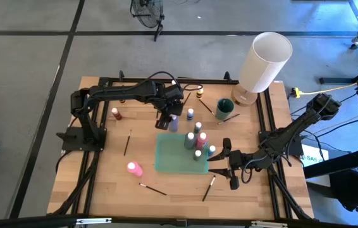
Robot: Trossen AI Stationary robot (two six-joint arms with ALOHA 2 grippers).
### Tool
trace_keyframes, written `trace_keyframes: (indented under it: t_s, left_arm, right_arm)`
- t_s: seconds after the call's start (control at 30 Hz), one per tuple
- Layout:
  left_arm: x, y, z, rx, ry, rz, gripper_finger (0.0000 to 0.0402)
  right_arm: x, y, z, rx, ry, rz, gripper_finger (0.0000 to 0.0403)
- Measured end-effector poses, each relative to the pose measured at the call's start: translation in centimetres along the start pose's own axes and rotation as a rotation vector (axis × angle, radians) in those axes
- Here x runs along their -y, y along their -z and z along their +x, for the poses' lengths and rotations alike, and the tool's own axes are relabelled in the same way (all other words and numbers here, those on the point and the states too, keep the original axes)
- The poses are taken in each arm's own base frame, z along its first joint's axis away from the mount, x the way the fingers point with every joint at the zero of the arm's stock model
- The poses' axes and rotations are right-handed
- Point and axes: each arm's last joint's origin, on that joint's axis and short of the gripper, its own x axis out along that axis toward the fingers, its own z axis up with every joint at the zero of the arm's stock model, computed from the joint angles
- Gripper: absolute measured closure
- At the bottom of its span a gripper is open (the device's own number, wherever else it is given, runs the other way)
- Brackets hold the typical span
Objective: Pick & Place Paint Supplies
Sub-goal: Put the big blue paint bottle into the light green bin
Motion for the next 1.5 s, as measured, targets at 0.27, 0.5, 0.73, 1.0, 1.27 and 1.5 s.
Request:
trace_keyframes:
  t_s: [0.27, 0.5, 0.73, 1.0, 1.27, 1.5]
  left_arm:
    - [0.0, 0.1, 0.0, -0.006, 0.003, -0.013, 0.0284]
    - [0.1, 0.1, 0.0, -0.016, -0.001, -0.032, 0.0284]
    - [0.6, 0.2, -0.5, -0.072, -0.098, -0.032, 0.0284]
    - [2.1, 0.0, -3.5, -0.035, -0.204, -0.002, 0.0284]
    - [4.3, -0.3, -8.2, 0.003, -0.295, -0.006, 0.0284]
    - [7.9, -1.0, -13.6, 0.027, -0.235, -0.064, 0.0284]
  right_arm:
    - [0.0, 0.0, 0.0, 0.000, 0.001, 0.000, 0.0220]
    - [0.0, 0.0, 0.0, 0.000, 0.001, 0.000, 0.0220]
    - [0.0, 0.0, 0.0, 0.000, 0.001, 0.000, 0.0220]
    - [0.0, 0.0, 0.0, -0.004, 0.004, -0.002, 0.0220]
    - [0.1, 0.1, 0.0, -0.003, 0.016, -0.004, 0.0220]
    - [0.2, 0.0, 0.0, 0.010, 0.081, -0.005, 0.0220]
